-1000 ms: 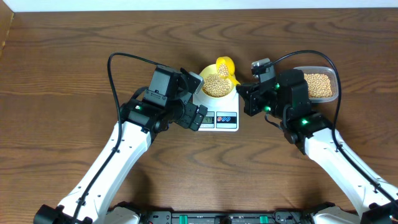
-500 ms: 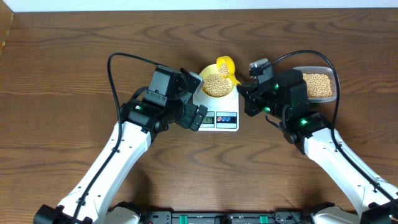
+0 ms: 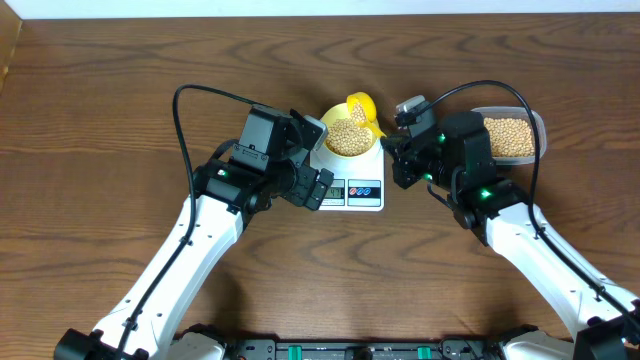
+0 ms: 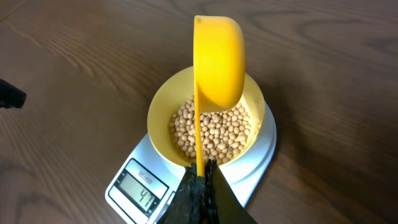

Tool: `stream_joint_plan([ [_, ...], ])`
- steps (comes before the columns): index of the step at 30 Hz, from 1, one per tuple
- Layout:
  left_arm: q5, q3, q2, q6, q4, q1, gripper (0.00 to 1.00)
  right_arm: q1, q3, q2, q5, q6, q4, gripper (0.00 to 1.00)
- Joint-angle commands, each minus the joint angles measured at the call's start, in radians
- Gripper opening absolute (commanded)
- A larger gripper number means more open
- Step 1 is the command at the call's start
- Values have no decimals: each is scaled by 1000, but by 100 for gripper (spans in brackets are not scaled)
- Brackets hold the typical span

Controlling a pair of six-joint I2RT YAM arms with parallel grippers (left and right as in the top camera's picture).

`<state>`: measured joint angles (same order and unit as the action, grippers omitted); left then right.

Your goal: Scoop item into bowl and weigh 50g on scale

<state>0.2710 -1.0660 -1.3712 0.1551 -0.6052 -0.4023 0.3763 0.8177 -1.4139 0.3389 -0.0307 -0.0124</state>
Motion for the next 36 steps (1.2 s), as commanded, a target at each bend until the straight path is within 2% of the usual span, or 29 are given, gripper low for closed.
stream_joint_plan([
  [1, -6, 5, -5, 9, -3, 0, 94, 5, 5, -6, 13, 24, -27, 1],
  [20, -6, 5, -5, 9, -3, 0, 94, 11, 5, -8, -16, 121, -2, 1],
  [28, -6, 5, -5, 9, -3, 0, 94, 13, 5, -6, 15, 66, -4, 1],
  [36, -6, 5, -5, 9, -3, 0, 94, 13, 5, -3, 16, -50, -25, 1],
])
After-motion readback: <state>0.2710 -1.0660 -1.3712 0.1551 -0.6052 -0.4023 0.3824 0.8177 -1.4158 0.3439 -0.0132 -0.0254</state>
